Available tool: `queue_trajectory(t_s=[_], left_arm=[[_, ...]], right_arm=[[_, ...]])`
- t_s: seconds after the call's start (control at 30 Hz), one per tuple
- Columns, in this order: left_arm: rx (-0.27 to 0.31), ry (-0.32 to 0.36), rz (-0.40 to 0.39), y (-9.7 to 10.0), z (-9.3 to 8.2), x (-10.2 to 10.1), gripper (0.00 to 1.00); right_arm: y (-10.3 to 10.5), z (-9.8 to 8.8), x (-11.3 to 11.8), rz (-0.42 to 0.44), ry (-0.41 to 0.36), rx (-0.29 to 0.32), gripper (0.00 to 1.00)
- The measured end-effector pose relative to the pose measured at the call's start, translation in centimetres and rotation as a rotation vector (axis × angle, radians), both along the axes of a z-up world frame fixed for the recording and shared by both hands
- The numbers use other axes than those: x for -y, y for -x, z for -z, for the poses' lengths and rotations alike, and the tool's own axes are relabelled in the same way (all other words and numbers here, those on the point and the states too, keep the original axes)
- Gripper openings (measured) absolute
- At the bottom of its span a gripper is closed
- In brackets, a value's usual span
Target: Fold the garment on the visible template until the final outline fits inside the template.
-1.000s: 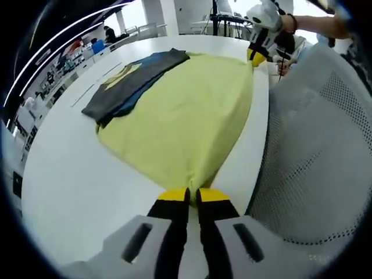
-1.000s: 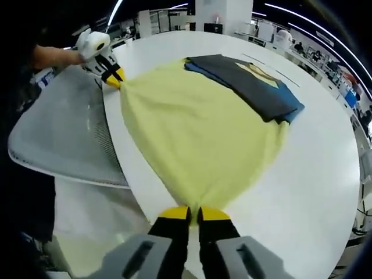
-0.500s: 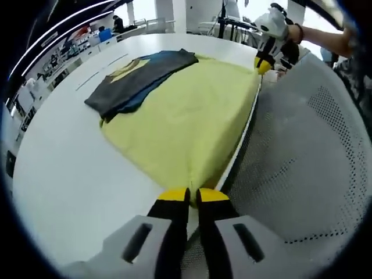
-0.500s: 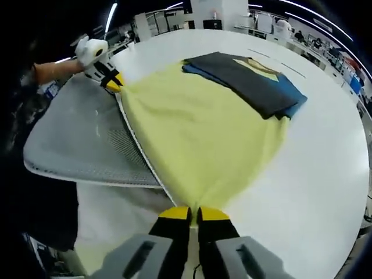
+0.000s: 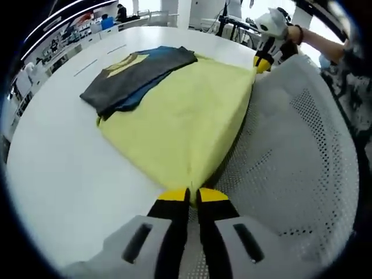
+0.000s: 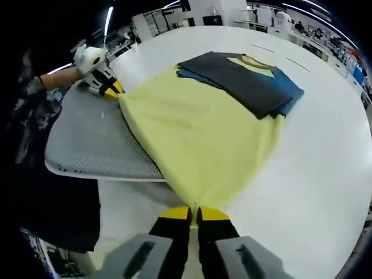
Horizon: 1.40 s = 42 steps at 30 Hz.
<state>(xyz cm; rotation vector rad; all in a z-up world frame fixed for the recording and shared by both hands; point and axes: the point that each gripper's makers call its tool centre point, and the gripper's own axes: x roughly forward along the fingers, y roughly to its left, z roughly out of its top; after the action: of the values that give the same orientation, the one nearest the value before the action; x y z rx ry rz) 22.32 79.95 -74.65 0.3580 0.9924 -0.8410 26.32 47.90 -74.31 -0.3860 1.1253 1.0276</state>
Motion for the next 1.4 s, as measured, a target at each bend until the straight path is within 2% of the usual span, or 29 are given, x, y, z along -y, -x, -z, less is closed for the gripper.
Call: queue_trajectory(t_s=[0.17,0.23,0.47,0.67,0.93,1.07,1.2,1.4], left_arm=[[0.015,0.001,-0.012,-0.5,-0.5,-0.1,0.02],[-0.004,0.010,-0.042,-0.8,-0.8,-0.1,0.02],[0.043,0.005,-0.056,-2.5,-2.5,-0.4,0.02],[0.115,-0.002,-0.082,-5.0,-4.2,-0.5,0.02],[0.166,0.009,-0.115,-7.9,-6.2,-0.9,0.02],[0.210,-0.001,-0.108,-9.3,-7.2,-1.0,0.02],[0.250,-0.005,-0.140,-11.1,-8.2,-1.4,0.02],[0.315,-0.031,-0.149,-13.5,-9.4,-1.8,0.02]], right_arm=[[-0.6,-0.7,-0.2,0.008,-0.007,0.020,0.00],[-1.1,-0.9,-0.2,0.017,-0.002,0.036,0.00],[-2.5,-2.0,-0.4,0.037,-0.009,0.081,0.00],[-4.7,-3.4,-0.5,0.060,-0.014,0.135,0.00],[-7.8,-5.3,-0.9,0.050,-0.022,0.202,0.00],[-9.1,-6.1,-1.2,0.039,-0.013,0.233,0.00],[-10.9,-7.0,-1.6,0.043,-0.017,0.272,0.00],[-13.0,-7.9,-2.0,0.056,-0.017,0.315,0.00]])
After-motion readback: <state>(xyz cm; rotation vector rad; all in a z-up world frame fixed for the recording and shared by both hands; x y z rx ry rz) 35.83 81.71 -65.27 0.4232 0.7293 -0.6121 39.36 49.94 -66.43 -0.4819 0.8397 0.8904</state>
